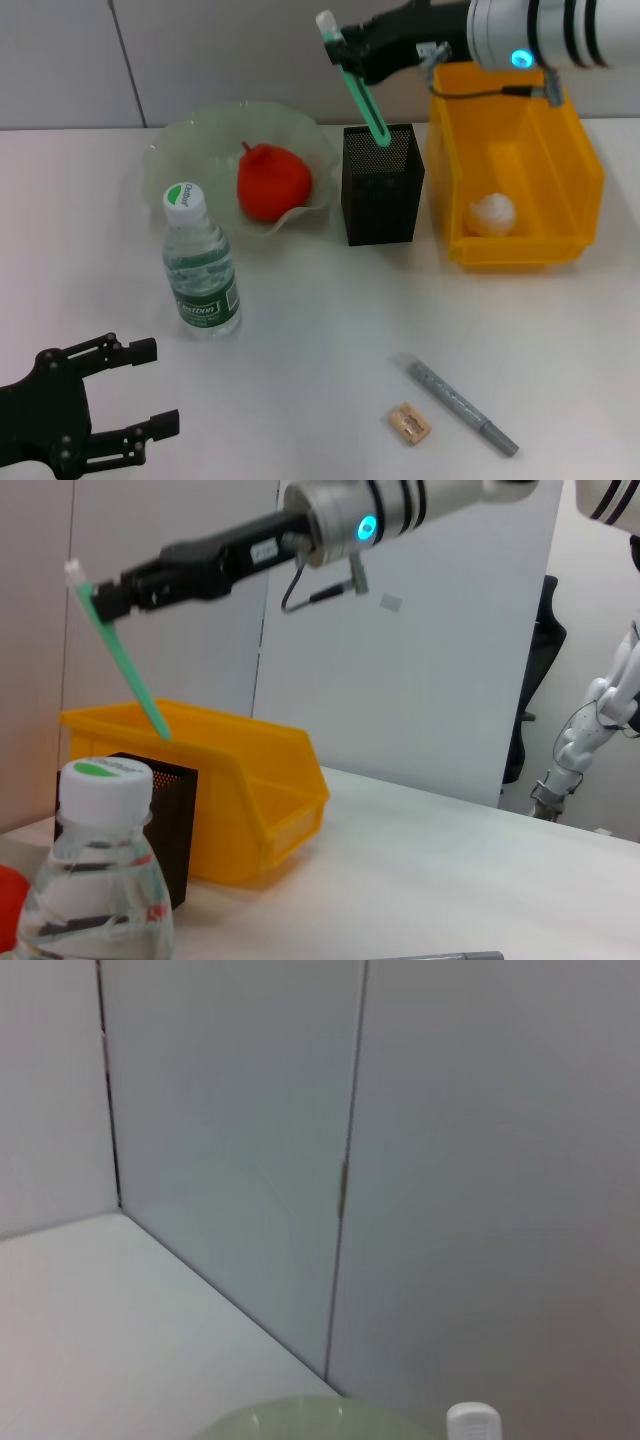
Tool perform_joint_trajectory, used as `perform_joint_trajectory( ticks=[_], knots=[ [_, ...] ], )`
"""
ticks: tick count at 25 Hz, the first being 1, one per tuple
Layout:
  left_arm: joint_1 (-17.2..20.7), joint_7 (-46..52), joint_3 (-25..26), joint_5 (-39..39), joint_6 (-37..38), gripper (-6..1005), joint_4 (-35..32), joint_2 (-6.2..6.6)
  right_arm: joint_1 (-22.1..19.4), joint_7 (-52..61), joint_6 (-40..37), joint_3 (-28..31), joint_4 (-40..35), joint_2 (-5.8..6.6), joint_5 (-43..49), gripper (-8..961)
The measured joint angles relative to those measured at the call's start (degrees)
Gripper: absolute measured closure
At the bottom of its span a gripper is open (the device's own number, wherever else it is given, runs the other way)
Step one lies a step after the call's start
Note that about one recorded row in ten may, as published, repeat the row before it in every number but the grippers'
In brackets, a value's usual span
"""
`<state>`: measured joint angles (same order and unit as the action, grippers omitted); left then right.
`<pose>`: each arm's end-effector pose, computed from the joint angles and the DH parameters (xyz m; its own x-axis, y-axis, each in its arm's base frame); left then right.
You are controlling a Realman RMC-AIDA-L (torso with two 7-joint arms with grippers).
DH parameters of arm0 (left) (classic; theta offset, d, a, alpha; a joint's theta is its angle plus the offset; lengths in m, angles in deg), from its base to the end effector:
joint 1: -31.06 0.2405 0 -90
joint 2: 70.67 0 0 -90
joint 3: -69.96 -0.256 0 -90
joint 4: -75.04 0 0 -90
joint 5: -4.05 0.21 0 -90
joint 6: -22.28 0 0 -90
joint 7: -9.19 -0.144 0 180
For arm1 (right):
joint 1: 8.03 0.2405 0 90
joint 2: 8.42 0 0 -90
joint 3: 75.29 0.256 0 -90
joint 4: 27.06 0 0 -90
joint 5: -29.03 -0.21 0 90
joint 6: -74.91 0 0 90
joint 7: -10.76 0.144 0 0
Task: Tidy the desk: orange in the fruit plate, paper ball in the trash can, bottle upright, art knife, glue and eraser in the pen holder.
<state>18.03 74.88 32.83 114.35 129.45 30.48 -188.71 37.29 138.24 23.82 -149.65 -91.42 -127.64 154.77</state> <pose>-0.3118 0.2295 0.0383 0.7912 0.2073 0.5753 0.3643 -0.9154 -0.1711 0.0820 0.4499 0.0039 0.9092 -0.2379 -0.3416 -0.3953 -0.7506 -0.5294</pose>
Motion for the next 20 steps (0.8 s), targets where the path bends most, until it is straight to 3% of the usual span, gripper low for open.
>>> perform_joint_trajectory(
  ticks=[13, 20],
  knots=[
    [-0.29, 0.32, -0.05, 0.0, -0.86, 187, 0.7, 0.0, 2.52, -9.98, 9.76, -0.94, 13.98, -0.15, -4.57, 763],
    [-0.55, 0.41, 0.01, 0.0, -0.86, 186, 0.7, 0.0, 2.56, -9.97, 9.47, -0.96, 14.72, -0.14, -4.99, 759]
  ],
)
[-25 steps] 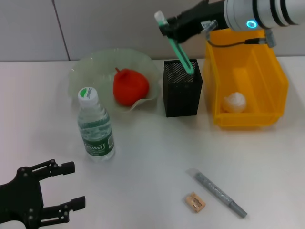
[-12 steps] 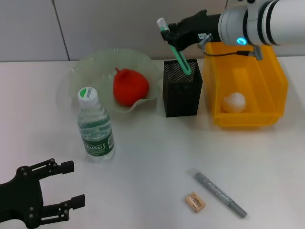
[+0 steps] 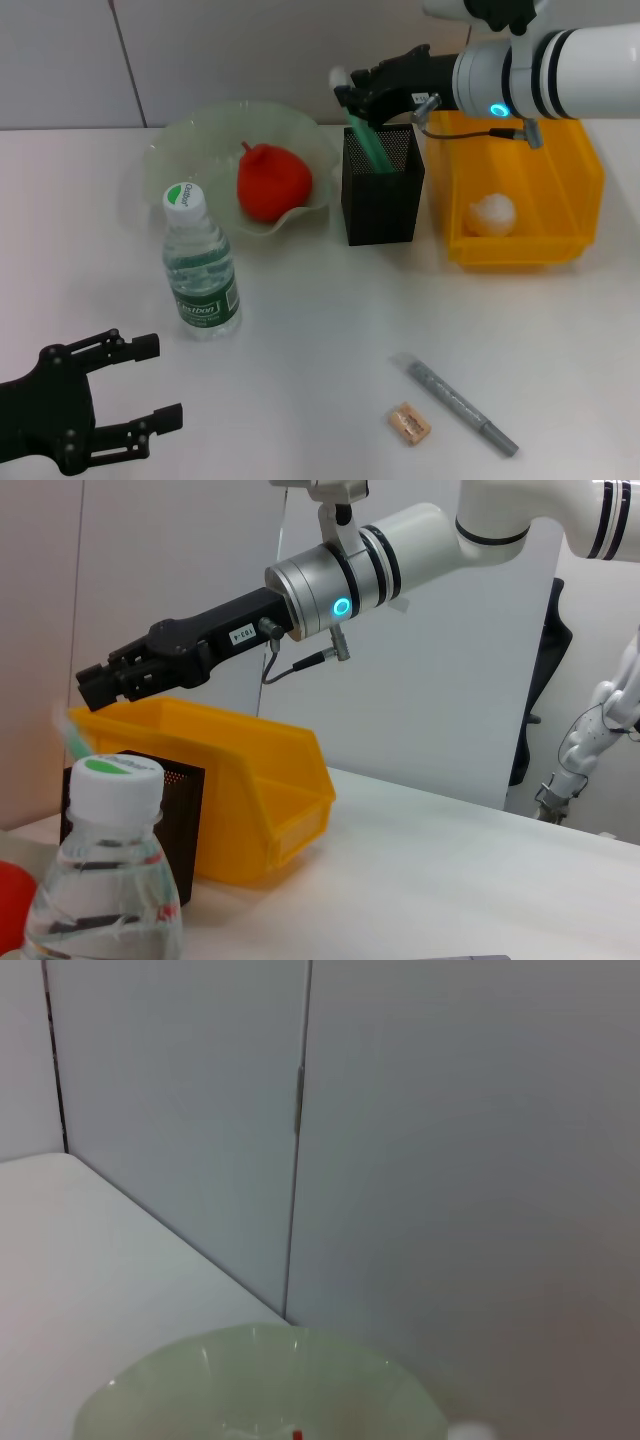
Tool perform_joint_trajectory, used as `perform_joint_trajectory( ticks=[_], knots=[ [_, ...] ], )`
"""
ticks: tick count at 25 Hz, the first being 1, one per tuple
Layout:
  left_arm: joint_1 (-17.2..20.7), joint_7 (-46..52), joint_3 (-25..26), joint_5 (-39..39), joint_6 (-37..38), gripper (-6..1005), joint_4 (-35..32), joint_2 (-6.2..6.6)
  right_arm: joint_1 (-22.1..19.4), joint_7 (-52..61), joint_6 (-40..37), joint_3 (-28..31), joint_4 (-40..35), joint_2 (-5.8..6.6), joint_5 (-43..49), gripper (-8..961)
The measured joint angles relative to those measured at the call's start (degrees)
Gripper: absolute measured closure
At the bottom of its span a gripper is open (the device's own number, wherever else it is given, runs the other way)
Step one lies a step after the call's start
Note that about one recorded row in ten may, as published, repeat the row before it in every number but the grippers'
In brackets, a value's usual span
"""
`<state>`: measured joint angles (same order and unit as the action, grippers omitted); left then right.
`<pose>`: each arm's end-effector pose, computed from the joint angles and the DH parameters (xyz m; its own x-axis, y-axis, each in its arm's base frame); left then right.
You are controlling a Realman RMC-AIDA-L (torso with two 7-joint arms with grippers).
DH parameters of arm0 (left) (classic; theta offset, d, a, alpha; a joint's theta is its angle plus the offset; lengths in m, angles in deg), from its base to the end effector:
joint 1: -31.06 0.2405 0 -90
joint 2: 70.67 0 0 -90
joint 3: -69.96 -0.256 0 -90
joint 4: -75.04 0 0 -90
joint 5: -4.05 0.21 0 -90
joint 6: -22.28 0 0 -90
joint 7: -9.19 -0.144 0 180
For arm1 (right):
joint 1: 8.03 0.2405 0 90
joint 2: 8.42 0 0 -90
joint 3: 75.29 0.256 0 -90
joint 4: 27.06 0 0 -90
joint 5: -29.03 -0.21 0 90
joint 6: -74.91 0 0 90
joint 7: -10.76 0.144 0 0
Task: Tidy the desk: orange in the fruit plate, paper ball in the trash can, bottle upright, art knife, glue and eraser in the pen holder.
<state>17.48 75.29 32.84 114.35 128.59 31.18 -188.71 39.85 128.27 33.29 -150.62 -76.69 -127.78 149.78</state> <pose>-0.3115 0.2330 0.0364 0.7872 0.2168 0.5774 0.3754 -0.9112 -0.1697 0.1167 0.4635 -0.0270 0.9152 -0.2613 -0.3069 -0.3958 -0.7266 -0.5616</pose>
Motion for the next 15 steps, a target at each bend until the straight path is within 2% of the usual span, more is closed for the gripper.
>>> perform_joint_trajectory(
  ticks=[1, 8, 11, 12, 13, 14, 15],
  knots=[
    [-0.05, 0.0, 0.02, 0.0, -0.02, 186, 0.0, 0.0, -0.01, 0.08, -0.04, 0.0, 0.13, 0.0, -0.01, 758],
    [-0.13, 0.0, 0.12, 0.0, -0.09, 186, 0.0, 0.0, -0.65, 0.82, -1.07, 0.44, -0.63, 0.0, -0.06, 567],
    [-0.13, 0.0, 0.12, 0.0, -0.09, 186, 0.0, 0.0, -2.29, 2.93, -6.41, 0.7, -6.02, 0.1, 0.08, 489],
    [-0.13, 0.0, 0.12, 0.0, -0.09, 186, 0.0, 0.0, -3.65, 6.3, -11.35, 0.66, -11.62, 0.24, 1.44, 463],
    [-0.07, 0.0, 0.19, 0.0, -0.04, 186, 0.05, 0.0, -3.65, 6.3, -11.35, 0.66, -11.62, 0.24, 1.44, 438],
    [-0.02, 0.0, 0.2, 0.0, 0.01, 186, 0.07, 0.0, -4.47, 10.8, -17.16, 0.63, -17.3, 0.3, 4.36, 412],
    [-0.01, 0.0, 0.2, 0.0, 0.02, 186, 0.07, 0.0, -4.47, 10.8, -17.16, 0.63, -17.3, 0.3, 4.36, 413]
  ],
)
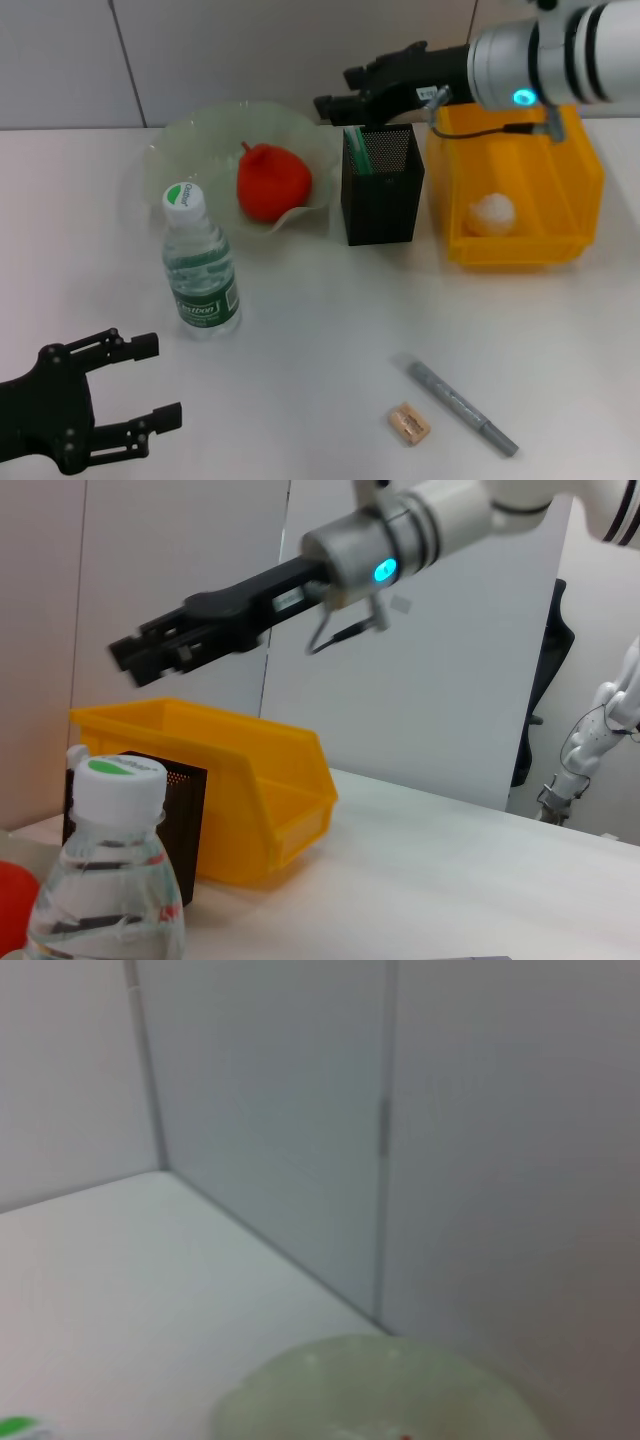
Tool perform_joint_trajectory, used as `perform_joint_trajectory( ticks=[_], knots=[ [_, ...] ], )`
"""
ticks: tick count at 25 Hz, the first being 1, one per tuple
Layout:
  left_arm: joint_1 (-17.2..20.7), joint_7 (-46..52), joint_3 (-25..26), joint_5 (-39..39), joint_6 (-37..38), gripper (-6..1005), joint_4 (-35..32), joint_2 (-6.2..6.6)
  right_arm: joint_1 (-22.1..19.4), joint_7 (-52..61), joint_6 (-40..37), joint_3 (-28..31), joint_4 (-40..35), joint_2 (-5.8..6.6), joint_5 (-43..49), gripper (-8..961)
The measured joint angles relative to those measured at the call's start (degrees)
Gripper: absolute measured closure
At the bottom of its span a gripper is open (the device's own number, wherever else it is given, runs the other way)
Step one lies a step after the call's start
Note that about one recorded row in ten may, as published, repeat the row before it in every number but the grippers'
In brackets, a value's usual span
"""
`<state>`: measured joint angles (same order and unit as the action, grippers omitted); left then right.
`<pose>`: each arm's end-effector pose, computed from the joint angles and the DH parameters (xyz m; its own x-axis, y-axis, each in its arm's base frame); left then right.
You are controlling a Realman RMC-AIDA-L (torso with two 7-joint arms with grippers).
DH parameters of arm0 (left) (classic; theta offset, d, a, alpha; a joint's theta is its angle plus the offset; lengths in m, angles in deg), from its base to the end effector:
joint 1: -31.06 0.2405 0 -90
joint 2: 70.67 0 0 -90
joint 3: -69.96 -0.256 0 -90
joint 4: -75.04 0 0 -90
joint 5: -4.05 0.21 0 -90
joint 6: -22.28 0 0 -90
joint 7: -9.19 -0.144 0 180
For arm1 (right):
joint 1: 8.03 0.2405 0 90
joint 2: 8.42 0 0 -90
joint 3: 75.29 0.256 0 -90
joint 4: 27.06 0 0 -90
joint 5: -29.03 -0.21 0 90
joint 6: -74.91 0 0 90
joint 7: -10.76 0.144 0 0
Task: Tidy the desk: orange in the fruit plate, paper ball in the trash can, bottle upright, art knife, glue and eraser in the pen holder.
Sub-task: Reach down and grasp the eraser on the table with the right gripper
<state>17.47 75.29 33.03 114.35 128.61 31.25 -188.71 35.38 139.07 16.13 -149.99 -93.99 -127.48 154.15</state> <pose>-0.3117 0.2331 0.0367 0.7858 0.2170 0.5792 0.3773 -0.9102 -0.1709 0.0888 0.4315 -0.0006 0.9119 -0.2836 -0.2967 -0.3953 -0.8012 -0.4491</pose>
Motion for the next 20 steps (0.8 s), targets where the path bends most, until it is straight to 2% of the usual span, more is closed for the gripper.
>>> perform_joint_trajectory(
  ticks=[1, 2, 3, 4, 5, 6, 7, 8, 10, 14, 17, 20],
  knots=[
    [0.03, -0.01, 0.01, 0.0, 0.07, 186, 0.01, 0.0, -0.12, 2.36, -2.71, -0.06, -2.92, 0.0, 1.87, 414],
    [0.03, -0.05, 0.01, 0.0, 0.18, 186, 0.02, 0.0, 0.16, 7.95, -9.01, -0.25, -8.72, 0.0, 6.99, 416],
    [0.03, -0.05, 0.01, 0.0, 0.18, 186, 0.02, 0.0, 0.16, 7.95, -9.01, -0.25, -8.72, 0.0, 6.99, 417],
    [0.02, -0.1, 0.02, 0.0, 0.22, 186, 0.02, 0.0, 1.43, 13.24, -16.3, -0.33, -12.66, 0.0, 12.27, 418],
    [-0.02, -0.16, 0.01, 0.0, 0.23, 186, 0.02, 0.0, 2.28, 15.44, -19.68, -0.33, -14.0, -0.01, 14.12, 418],
    [-0.02, -0.16, 0.01, 0.0, 0.23, 187, 0.02, 0.0, 2.28, 15.44, -19.68, -0.33, -14.0, -0.01, 14.12, 418],
    [-0.03, -0.25, 0.02, 0.0, 0.26, 187, 0.02, 0.0, 4.22, 18.39, -26.08, -0.34, -15.48, -0.01, 16.67, 418],
    [-0.03, -0.25, 0.02, 0.0, 0.26, 187, 0.02, 0.0, 4.22, 18.39, -26.08, -0.34, -15.48, -0.01, 16.67, 418],
    [-0.08, -0.39, 0.01, 0.0, 0.26, 187, 0.02, 0.0, 7.14, 20.93, -35.06, -0.37, -15.68, -0.03, 18.21, 418],
    [-0.36, -0.46, 0.01, 0.0, 0.2, 187, 0.02, 0.0, 8.84, 22.48, -40.43, -1.86, -15.23, -0.19, 18.93, 418],
    [-0.52, -0.48, -0.08, 0.0, 0.22, 187, 0.02, 0.0, 10.06, 27.54, -43.63, -7.94, -14.24, -0.26, 21.28, 419],
    [-0.58, -0.53, -0.29, 0.0, 0.16, 187, 0.02, 0.0, 10.58, 29.69, -44.72, -11.06, -13.19, -0.38, 21.74, 419]
  ],
)
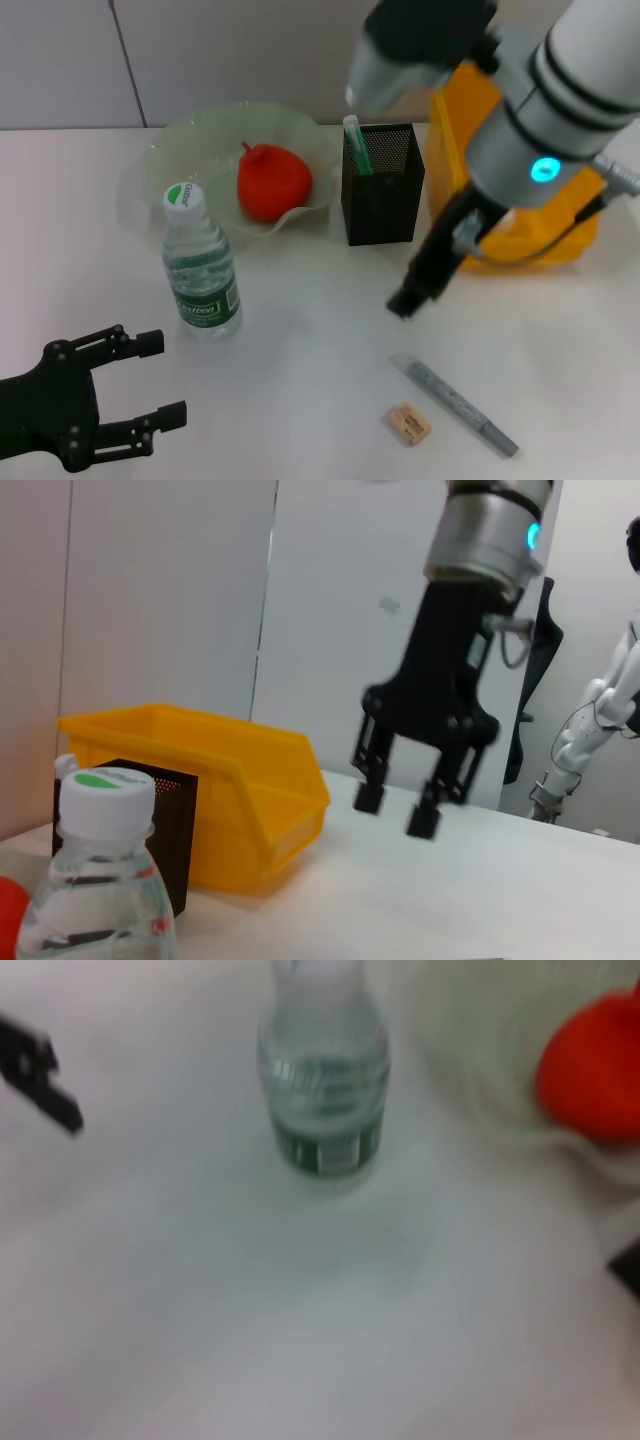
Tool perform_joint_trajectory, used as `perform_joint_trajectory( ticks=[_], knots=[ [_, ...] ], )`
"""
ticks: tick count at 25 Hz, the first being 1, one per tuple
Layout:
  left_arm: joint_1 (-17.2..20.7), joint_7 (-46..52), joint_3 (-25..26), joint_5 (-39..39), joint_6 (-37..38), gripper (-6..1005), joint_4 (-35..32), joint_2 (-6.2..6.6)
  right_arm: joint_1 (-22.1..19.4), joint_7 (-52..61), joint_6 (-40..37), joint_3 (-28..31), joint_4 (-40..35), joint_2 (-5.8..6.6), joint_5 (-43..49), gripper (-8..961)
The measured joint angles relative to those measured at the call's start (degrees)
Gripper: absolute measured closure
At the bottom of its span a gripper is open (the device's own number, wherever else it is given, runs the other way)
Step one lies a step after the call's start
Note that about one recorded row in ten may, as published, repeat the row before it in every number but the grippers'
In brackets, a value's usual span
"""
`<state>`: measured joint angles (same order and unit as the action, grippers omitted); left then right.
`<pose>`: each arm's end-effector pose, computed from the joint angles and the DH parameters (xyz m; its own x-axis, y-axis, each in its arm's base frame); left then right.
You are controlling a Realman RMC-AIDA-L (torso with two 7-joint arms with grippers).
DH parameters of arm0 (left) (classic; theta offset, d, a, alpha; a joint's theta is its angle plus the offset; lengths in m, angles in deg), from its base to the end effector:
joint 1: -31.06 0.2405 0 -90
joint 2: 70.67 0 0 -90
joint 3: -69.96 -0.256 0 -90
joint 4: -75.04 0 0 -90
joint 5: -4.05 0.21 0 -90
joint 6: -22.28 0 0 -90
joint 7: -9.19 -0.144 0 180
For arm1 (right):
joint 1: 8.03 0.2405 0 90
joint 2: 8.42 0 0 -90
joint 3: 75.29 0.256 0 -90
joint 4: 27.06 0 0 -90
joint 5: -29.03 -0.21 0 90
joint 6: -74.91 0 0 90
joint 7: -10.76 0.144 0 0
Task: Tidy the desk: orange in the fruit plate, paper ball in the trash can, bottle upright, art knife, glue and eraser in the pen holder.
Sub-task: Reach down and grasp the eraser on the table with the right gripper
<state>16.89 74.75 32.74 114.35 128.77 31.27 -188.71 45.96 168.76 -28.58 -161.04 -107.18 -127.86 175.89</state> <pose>-0.3087 0.2357 0.0359 0.7917 0.2009 0.5769 0.3573 -0.9183 -0.1706 0.0584 0.3506 -0.0135 0.7838 -0.4896 0.3821 -0.3746 -0.8634 -0.3379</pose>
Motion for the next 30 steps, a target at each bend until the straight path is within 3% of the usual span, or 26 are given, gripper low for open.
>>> perform_joint_trajectory(
  ticks=[9, 22, 30],
  knots=[
    [-0.2, -1.5, -0.14, 0.0, -0.19, 187, 0.0, 0.29, 0.29, 8.55, 3.72, -13.93, 6.37, -0.36, -1.9, 415],
    [-1.24, -1.67, -0.14, 0.0, -1.48, 186, 0.0, 0.46, 2.72, 9.57, 11.9, -19.57, 20.11, -0.44, -6.56, 430],
    [-1.29, -1.67, -0.14, 0.0, -1.82, 186, 0.0, 0.3, 4.34, 9.6, 14.33, -21.87, 23.43, -0.45, -7.34, 439]
  ],
)
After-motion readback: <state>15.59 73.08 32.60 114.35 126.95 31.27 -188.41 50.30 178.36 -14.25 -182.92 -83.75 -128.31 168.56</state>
